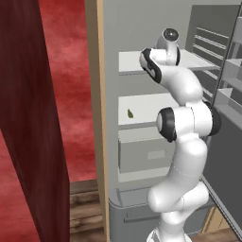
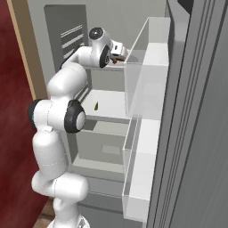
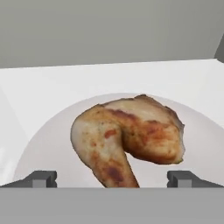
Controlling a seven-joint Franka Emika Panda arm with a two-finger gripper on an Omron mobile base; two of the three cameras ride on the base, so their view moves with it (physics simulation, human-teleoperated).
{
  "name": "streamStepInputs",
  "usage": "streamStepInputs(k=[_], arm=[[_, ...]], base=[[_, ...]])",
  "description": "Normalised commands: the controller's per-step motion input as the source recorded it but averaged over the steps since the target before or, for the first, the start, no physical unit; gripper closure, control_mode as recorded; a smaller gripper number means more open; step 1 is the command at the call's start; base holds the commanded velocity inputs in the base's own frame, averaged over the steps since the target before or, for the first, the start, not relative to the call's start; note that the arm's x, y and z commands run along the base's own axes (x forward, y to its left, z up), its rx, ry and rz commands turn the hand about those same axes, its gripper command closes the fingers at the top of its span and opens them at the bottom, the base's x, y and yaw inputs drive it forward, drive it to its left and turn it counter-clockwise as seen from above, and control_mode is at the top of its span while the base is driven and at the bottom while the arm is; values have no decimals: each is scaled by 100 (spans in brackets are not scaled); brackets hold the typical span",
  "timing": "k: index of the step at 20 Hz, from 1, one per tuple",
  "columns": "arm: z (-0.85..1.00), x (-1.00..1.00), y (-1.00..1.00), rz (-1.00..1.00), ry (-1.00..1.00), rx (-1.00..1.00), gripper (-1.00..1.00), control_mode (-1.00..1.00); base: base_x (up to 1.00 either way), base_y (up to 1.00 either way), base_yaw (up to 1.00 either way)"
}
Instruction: Retrieve the chicken drumstick from the fridge and place it on the cutting board.
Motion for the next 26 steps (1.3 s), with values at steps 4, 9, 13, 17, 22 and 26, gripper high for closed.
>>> streamStepInputs(k=[4, 9, 13, 17, 22, 26], arm=[[-4, 10, -9, 0, 8, 0, -100, -100], [-17, 0, 0, 0, 8, 0, -100, -100], [-30, 0, 0, 0, 7, 0, -100, -100], [-40, 0, -1, 0, 7, 0, -100, -100], [-23, 1, -1, 0, 1, 0, -100, -100], [-13, 0, 0, 0, 1, 1, 100, -100]], base=[[0, 0, 0], [0, 0, 0], [0, 0, 0], [0, 0, 0], [0, 0, 0], [0, 0, 0]])
